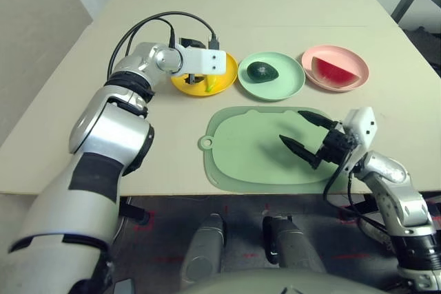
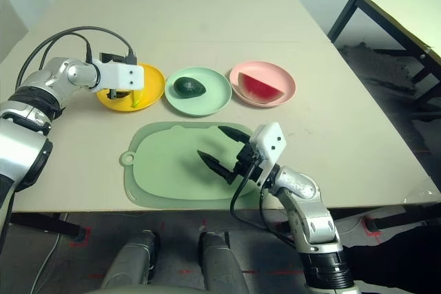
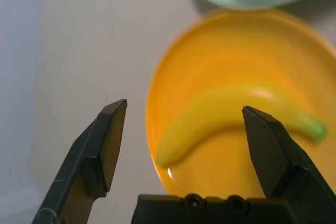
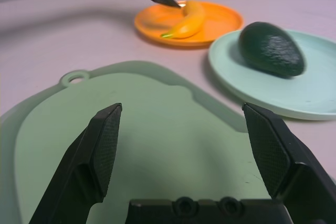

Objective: Place the fruits into color-matched plates.

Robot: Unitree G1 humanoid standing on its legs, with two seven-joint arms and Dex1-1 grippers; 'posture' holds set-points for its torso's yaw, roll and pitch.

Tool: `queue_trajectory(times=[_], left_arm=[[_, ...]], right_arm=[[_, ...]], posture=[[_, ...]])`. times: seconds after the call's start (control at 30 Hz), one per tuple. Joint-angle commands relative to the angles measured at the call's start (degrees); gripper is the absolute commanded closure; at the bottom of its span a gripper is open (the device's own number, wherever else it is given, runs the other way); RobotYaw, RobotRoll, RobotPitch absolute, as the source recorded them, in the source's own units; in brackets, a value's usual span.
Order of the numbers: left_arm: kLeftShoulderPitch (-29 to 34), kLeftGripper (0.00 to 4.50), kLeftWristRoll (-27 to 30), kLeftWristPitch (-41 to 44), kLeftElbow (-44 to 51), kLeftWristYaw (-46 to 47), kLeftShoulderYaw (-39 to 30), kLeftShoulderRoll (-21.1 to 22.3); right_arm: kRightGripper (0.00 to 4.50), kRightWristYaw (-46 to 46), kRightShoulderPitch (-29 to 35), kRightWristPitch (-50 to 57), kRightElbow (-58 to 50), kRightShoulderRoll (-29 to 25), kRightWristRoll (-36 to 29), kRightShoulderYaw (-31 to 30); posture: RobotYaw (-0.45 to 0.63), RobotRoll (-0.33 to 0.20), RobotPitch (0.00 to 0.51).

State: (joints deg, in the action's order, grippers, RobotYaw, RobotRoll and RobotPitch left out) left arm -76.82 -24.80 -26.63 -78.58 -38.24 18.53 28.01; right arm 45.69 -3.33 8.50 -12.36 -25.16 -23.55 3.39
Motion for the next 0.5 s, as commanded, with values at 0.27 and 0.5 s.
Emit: queue_trajectory(times=[0.27, 0.5], left_arm=[[5.2, 0.02, 27.0, 12.5, 7.2, -9.3, -25.3, -7.3], [18.0, 0.02, 34.9, 22.0, 24.7, -8.0, -29.5, -8.0]], right_arm=[[0.00, -3.8, 0.7, 4.2, -0.4, -5.2, -11.6, 17.9], [0.00, -1.1, 3.6, 1.5, 4.9, -6.5, -13.1, 24.2]], posture=[[-0.01, 0.000, 0.158], [0.00, 0.000, 0.176]])
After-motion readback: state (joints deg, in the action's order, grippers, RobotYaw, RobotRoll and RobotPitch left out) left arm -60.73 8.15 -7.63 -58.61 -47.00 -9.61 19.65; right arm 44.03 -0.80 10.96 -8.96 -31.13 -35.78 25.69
